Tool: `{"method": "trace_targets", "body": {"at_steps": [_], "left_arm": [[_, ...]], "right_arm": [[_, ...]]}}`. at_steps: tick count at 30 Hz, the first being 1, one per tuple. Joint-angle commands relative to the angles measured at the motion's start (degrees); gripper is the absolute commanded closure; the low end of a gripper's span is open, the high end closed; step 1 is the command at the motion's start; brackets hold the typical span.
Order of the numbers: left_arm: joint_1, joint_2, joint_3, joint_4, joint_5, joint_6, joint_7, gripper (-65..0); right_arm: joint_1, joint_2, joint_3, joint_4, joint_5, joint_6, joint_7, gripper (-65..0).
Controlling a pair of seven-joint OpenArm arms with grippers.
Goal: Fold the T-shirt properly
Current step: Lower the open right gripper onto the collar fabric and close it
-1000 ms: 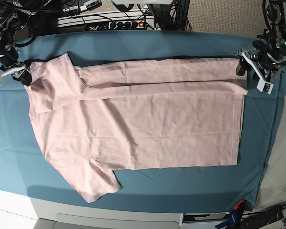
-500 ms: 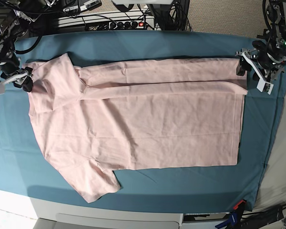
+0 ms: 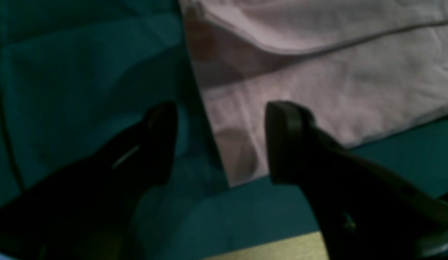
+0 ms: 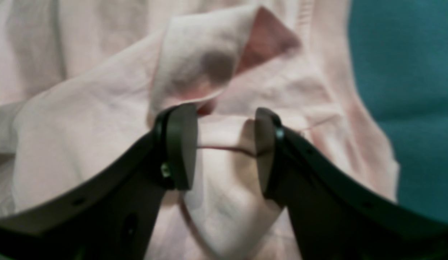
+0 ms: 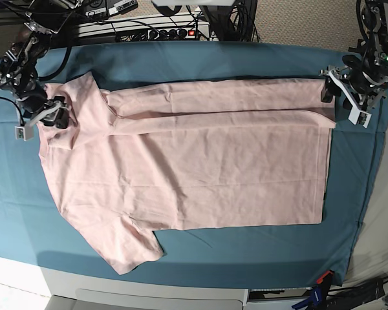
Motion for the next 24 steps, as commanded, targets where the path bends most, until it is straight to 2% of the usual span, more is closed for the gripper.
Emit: {"method": "trace_targets", "body": {"at_steps": [1,4,9,18,22,24], "left_arm": [[-0.2,-0.9,-0.5,0.8,-0.6,0.0,-1.0,-38.4],[-0.2,-0.9,-0.5,0.8,-0.6,0.0,-1.0,-38.4],[-0.2,-0.9,-0.5,0.8,-0.6,0.0,-1.0,-38.4],[-0.1,-0.9,-0.5,0.8,-0.6,0.0,-1.0,-38.4],[-0.1,-0.9,-0.5,0.8,-0.6,0.0,-1.0,-38.4],[-0.1,-0.9,-0.5,0.8,-0.6,0.0,-1.0,-38.4]], "right_arm": [[0.6,1.3,0.1,0.9,0.4,0.3,1.6,-25.8],[0.6,1.3,0.2,0.9,-0.9,0.3,2.2,-21.8],[0.6,1.3,0.2,0.9,-1.0,-0.6,2.9,-0.4],[0.6,1.3,0.2,1.0,-1.0,-0.5,2.4,0.0],[0.6,1.3,0.3,1.0,-1.7,-0.5,1.3,-26.5],[0.6,1.3,0.6,1.0,-2.6,-0.5,1.8,-28.0]]}}
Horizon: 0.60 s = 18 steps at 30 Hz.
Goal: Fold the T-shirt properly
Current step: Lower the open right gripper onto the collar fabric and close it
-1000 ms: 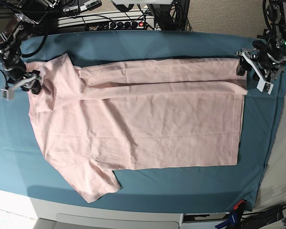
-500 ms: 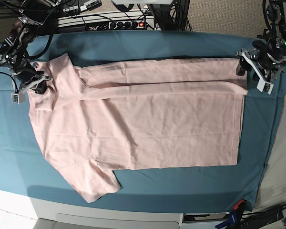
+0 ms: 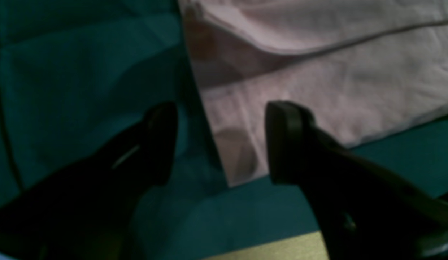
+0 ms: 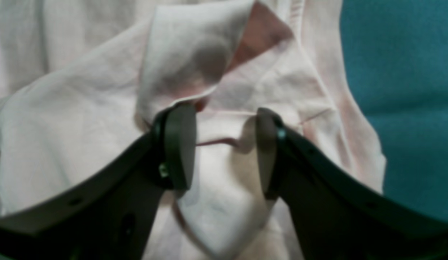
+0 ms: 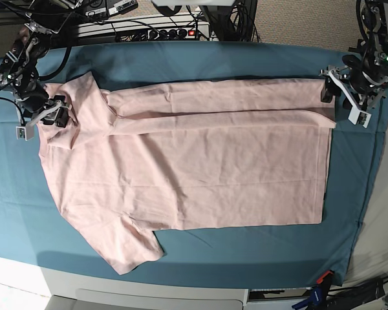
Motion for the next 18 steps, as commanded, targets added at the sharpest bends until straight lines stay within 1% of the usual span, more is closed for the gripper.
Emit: {"method": "trace_targets", "body": {"at_steps": [1,6,8,11,14,18], "left_arm": [[-0.1,-0.9,-0.5,0.8,-0.6,0.0,-1.0,-38.4],[-0.1,-0.9,-0.5,0.8,-0.6,0.0,-0.9,-38.4],[-0.1,-0.8,-0.5,0.8,-0.6,0.0,-0.9,-38.4],[-0.2,-0.8,-0.5,0.8,-0.6,0.0,-1.0,-38.4],[-0.2,-0.7,-0.5,0.8,-0.6,0.0,-1.0,-38.4],[-0.2,-0.7,-0.5,0.8,-0.6,0.0,-1.0,-38.4]], "right_arm": [[0.6,1.1,1.0,1.0,0.2,-0.1,1.7,-28.0],[0.6,1.1,6.2,1.1,-0.6,-0.1,3.1,-28.0],[0.6,1.1,8.9,1.1,-1.9,-0.1,3.7,-28.0],[0.6,1.2,11.9,1.1,-1.8,-0.1,4.1,-28.0],[0.6,1.1,12.4,1.1,0.0,0.0,3.6,-28.0],[0.6,0.8,12.3,1.0,5.5,1.5,2.0,-28.0]]}}
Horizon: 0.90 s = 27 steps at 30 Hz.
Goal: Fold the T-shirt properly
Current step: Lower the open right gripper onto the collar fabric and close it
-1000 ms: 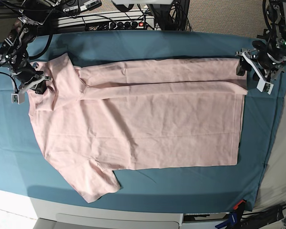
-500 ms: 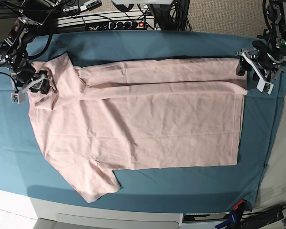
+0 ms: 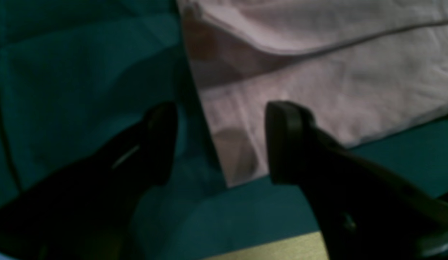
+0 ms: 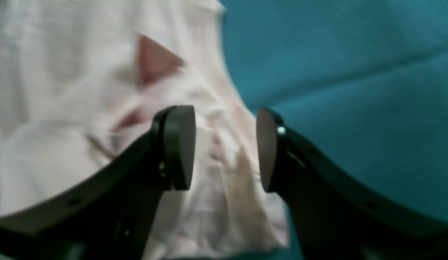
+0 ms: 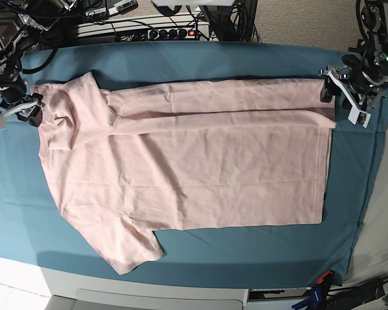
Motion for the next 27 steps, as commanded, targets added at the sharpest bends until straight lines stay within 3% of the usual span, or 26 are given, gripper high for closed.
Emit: {"method": "trace_targets", "body": {"at_steps": [1,12,27], "left_arm": [[-0.1,-0.9,-0.5,0.8,-0.6,0.0,-1.0,-38.4],[-0.2,-0.9,-0.5,0.8,-0.6,0.0,-1.0,-38.4],[-0.2,-0.9,-0.5,0.8,-0.6,0.0,-1.0,-38.4]], "right_arm": [[0.6,1.3,0.0,1.0,1.3,0.2,0.6,-27.9],[0.6,1.3,-2.4,-5.5,1.6,0.2,1.1,-27.9],[0.6,1.3,-2.4,-5.5,5.7,1.3,-0.8,-27.8]]}}
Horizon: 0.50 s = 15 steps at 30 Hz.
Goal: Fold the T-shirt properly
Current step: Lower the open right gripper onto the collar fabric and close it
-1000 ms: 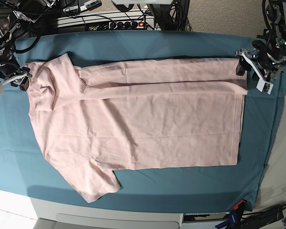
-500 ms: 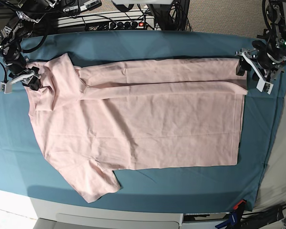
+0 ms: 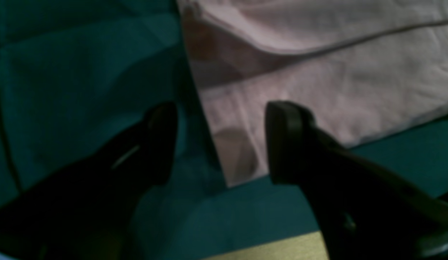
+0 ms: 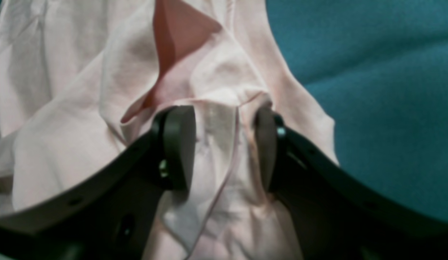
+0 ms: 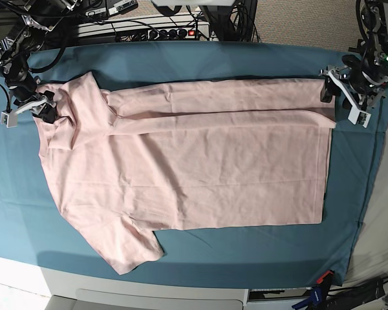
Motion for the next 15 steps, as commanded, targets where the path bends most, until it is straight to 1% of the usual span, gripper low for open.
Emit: {"method": "trace_targets", "body": {"at_steps": [1,4,9,15], "left_arm": [[-0.2,-0.9,-0.5,0.8,-0.6,0.0,-1.0,-38.4],[-0.2,-0.9,-0.5,0.8,-0.6,0.0,-1.0,-38.4],[-0.2,-0.9,-0.5,0.8,-0.6,0.0,-1.0,-38.4],[-0.2,-0.9,-0.5,0.8,-0.6,0.0,-1.0,-38.4]], "right_arm": [[0.5,1.2,0.2,0.7,1.2,0.7,0.7,-27.4],[0.5,1.2,0.2,0.7,1.3,0.7,0.7,-27.4],[0.5,1.2,0.2,0.7,3.2,0.7,0.3,-27.4],[0.5,1.2,0.2,0.7,3.3,0.7,0.4,-27.4]]}}
